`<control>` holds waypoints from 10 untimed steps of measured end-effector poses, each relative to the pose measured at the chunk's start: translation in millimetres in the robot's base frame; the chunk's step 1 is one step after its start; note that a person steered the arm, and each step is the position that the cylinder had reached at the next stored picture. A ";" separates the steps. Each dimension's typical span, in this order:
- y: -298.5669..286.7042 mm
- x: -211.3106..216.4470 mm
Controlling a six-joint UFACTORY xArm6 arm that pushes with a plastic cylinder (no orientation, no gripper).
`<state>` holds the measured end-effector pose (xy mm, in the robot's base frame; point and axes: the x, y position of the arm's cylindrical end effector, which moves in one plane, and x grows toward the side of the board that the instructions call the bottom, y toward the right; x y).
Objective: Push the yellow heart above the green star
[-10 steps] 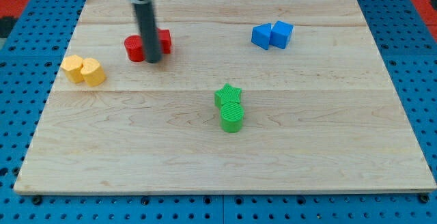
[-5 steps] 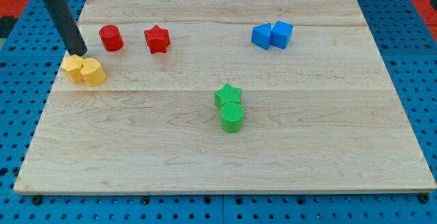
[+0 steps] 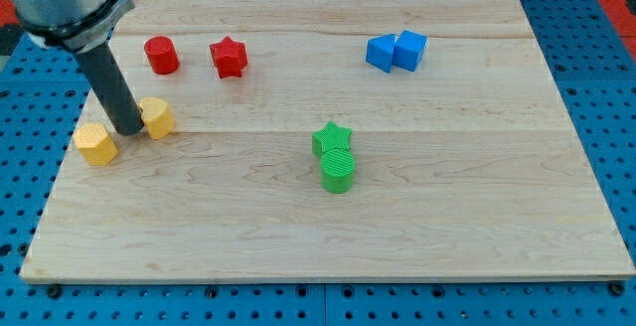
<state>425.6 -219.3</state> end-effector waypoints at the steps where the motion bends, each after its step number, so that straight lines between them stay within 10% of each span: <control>1: 8.2 -16.4; 4: 145.2 -2.3; 10: 169.0 8.6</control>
